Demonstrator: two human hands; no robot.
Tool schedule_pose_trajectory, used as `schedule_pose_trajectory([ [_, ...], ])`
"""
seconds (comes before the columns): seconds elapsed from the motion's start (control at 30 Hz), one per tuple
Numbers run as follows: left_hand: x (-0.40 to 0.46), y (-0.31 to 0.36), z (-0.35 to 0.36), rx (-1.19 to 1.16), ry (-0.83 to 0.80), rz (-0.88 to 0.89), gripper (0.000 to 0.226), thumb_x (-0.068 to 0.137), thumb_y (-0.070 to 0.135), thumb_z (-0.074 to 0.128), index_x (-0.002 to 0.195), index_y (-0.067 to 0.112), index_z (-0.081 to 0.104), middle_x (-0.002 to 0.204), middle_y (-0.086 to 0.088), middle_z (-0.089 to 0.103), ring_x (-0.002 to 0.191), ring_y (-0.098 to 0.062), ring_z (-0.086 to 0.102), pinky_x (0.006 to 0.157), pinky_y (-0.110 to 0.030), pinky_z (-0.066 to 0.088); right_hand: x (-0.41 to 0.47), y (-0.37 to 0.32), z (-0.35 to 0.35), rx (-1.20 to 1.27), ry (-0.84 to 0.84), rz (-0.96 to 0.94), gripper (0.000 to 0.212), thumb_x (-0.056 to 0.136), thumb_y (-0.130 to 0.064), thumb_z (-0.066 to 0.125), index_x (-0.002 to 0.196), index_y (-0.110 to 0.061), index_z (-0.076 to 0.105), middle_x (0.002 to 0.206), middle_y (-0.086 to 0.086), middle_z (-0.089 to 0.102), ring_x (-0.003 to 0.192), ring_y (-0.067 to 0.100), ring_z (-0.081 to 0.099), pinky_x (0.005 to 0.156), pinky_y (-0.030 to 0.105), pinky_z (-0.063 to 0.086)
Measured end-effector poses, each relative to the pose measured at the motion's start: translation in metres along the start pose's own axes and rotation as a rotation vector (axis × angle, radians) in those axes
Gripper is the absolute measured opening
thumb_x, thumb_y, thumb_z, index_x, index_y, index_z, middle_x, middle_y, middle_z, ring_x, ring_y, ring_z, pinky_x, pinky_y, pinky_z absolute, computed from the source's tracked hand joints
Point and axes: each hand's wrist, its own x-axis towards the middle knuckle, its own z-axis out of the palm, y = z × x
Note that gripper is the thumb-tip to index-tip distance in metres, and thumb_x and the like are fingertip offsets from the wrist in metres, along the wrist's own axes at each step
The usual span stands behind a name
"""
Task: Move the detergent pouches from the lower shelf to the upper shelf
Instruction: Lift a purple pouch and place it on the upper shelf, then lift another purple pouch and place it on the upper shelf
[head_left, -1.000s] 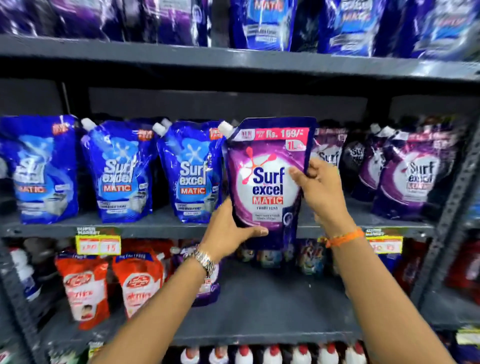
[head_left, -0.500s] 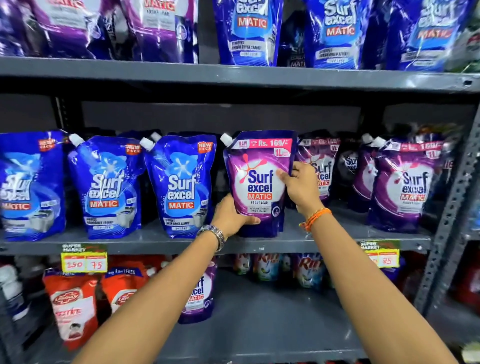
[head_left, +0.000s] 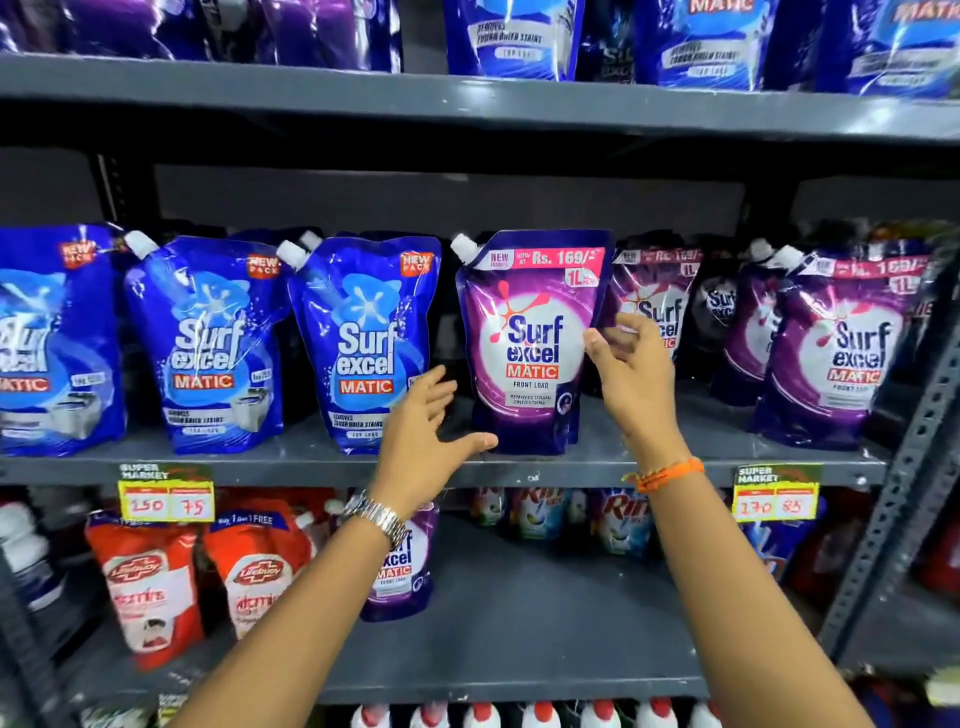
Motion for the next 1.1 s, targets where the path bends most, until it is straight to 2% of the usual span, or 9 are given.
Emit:
schedule_pose_trajectory([
  [0.13, -0.044, -0.026, -0.012, -0.057, 0.072, 0.054, 0.075, 0.059, 0.012, 0.093, 0.124, 0.025, 0.059, 0.117, 0.006, 0.07, 0.112, -0.004, 0.066, 0.1, -0.018, 0.049, -0.049, 0.001, -0.008, 0.059, 0.209, -0.142, 0.031, 0.098, -0.029, 0.062, 0.126, -0.019, 0.052, 0.122, 0.001, 0.064, 0.108, 0.013, 0.06, 0.089, 0.026, 0.049],
  [0.23, -0.069, -0.077, -0.02, -0.02, 0.105, -0.011, 0.058, 0.057, 0.009, 0.093, 0.105, 0.028, 0.066, 0.102, 0.005, 0.074, 0.101, -0.01, 0.071, 0.093, -0.025, 0.055, -0.101, 0.017, 0.011, 0.181, 0.314, -0.251, 0.017, 0.099, -0.019, 0.059, 0.115, -0.019, 0.053, 0.106, 0.002, 0.064, 0.09, 0.009, 0.059, 0.08, 0.019, 0.047],
  [0.37, -0.097, -0.155, -0.03, 0.045, 0.112, -0.235, 0.053, 0.057, 0.001, 0.092, 0.094, 0.027, 0.064, 0.095, 0.005, 0.072, 0.099, -0.023, 0.071, 0.084, -0.019, 0.057, -0.167, 0.076, 0.057, 0.197, 0.158, -0.097, 0.016, 0.097, -0.026, 0.057, 0.106, -0.039, 0.051, 0.093, 0.003, 0.064, 0.081, 0.017, 0.06, 0.073, 0.036, 0.051],
  [0.57, -0.1, -0.241, -0.031, 0.001, 0.06, -0.604, 0.082, 0.063, 0.003, 0.089, 0.133, 0.006, 0.048, 0.13, -0.008, 0.057, 0.113, -0.016, 0.052, 0.091, -0.027, 0.043, -0.181, 0.175, 0.128, 0.114, -0.231, 0.292, 0.019, 0.099, -0.012, 0.059, 0.113, -0.021, 0.052, 0.092, -0.002, 0.063, 0.078, 0.009, 0.059, 0.08, 0.042, 0.054],
  [0.67, -0.079, -0.26, -0.028, -0.077, 0.051, -0.657, 0.07, 0.06, -0.004, 0.088, 0.117, 0.016, 0.053, 0.126, 0.002, 0.054, 0.112, -0.011, 0.052, 0.095, -0.029, 0.044, -0.16, 0.206, 0.168, 0.098, -0.368, 0.416, 0.035, 0.096, -0.003, 0.061, 0.128, -0.002, 0.046, 0.109, 0.011, 0.059, 0.094, 0.017, 0.057, 0.093, 0.036, 0.047],
  [0.8, -0.066, -0.363, -0.027, -0.041, 0.121, -0.684, 0.115, 0.023, 0.042, 0.097, 0.127, 0.012, 0.057, 0.127, -0.006, 0.068, 0.114, -0.022, 0.065, 0.098, -0.048, 0.054, -0.145, 0.224, 0.207, 0.145, -0.453, 0.425, 0.056, 0.097, -0.009, 0.062, 0.146, -0.008, 0.036, 0.14, 0.009, 0.055, 0.122, 0.016, 0.054, 0.113, 0.035, 0.042],
  [0.93, -0.059, -0.357, -0.031, -0.071, 0.148, -0.656, 0.117, 0.029, 0.033, 0.094, 0.134, 0.007, 0.049, 0.128, -0.01, 0.065, 0.115, -0.025, 0.061, 0.098, -0.042, 0.053, -0.129, 0.241, 0.231, 0.169, -0.514, 0.466, 0.048, 0.101, -0.012, 0.055, 0.145, -0.005, 0.041, 0.136, 0.007, 0.058, 0.116, 0.014, 0.057, 0.1, 0.026, 0.053],
  [1.0, -0.06, -0.364, -0.029, -0.076, 0.098, -0.618, 0.119, 0.031, 0.035, 0.094, 0.137, 0.014, 0.044, 0.129, -0.006, 0.063, 0.117, -0.025, 0.06, 0.099, -0.042, 0.052, -0.13, 0.255, 0.238, 0.141, -0.525, 0.454, 0.036, 0.101, -0.017, 0.056, 0.134, -0.002, 0.054, 0.125, 0.007, 0.068, 0.105, 0.011, 0.066, 0.099, 0.036, 0.054],
  [1.1, -0.063, -0.378, -0.025, -0.016, 0.049, -0.584, 0.11, 0.042, 0.034, 0.096, 0.138, 0.021, 0.044, 0.132, -0.005, 0.064, 0.121, -0.026, 0.061, 0.101, -0.048, 0.052, -0.136, 0.272, 0.239, 0.142, -0.489, 0.4, 0.015, 0.1, -0.014, 0.058, 0.114, -0.01, 0.062, 0.107, -0.003, 0.072, 0.091, -0.004, 0.07, 0.088, 0.028, 0.055],
])
